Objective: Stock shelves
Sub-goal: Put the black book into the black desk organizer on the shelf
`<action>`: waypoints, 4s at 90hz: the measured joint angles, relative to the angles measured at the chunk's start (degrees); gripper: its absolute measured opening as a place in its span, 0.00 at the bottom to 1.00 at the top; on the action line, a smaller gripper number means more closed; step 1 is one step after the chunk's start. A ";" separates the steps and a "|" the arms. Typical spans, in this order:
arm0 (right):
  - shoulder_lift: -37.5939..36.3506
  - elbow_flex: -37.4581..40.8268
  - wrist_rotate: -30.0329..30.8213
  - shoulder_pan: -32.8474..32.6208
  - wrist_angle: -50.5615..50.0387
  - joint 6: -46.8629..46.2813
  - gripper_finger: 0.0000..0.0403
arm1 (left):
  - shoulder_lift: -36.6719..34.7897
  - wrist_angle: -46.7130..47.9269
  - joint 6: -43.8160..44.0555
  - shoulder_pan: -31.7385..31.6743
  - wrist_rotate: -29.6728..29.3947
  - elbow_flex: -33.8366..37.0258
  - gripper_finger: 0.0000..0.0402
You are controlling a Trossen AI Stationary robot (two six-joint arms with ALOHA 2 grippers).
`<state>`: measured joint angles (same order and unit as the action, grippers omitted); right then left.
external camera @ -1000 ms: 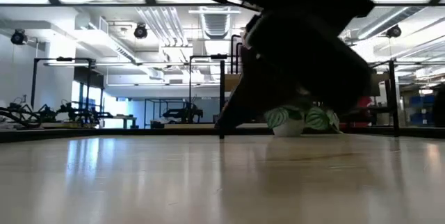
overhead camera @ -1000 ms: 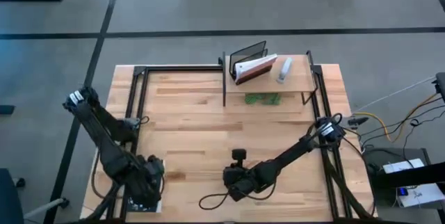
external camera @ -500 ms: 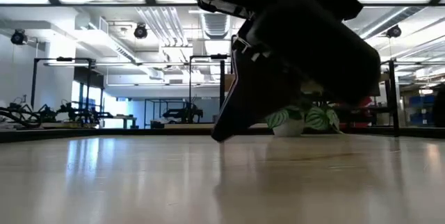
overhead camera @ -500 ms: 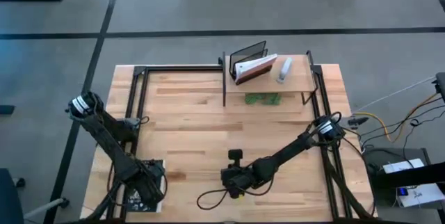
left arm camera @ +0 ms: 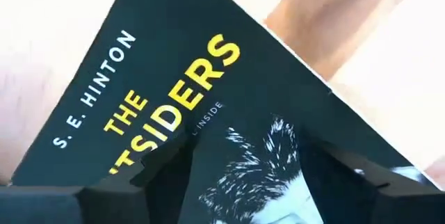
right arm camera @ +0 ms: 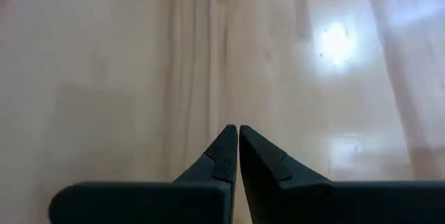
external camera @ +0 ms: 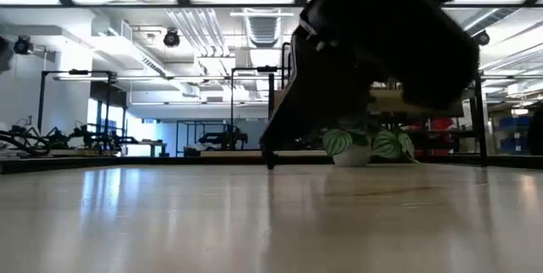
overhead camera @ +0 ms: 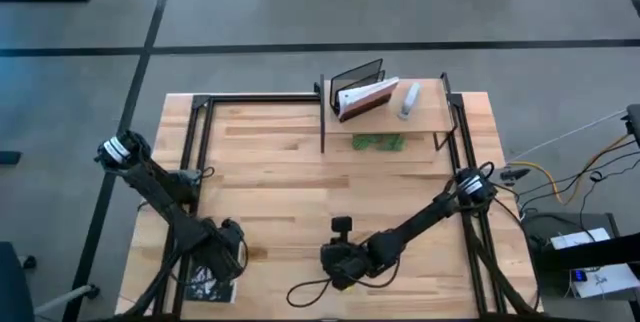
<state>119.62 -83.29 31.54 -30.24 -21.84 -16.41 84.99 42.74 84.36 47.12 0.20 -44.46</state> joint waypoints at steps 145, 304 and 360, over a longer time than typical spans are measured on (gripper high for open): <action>-0.86 0.07 -3.04 -1.96 9.39 0.97 0.61 | -0.72 9.12 -18.79 -11.81 11.20 -2.60 0.32; 4.18 -3.94 2.49 -1.21 15.42 25.27 0.69 | -0.87 -24.06 -31.85 -17.78 -15.34 10.84 0.25; 8.95 -4.42 -10.60 4.48 15.46 24.94 0.65 | -0.77 -26.11 -34.12 -17.78 -15.59 10.84 0.26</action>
<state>128.57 -87.70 20.94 -25.76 -6.38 8.52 84.22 16.63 50.24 29.34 -15.39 -33.63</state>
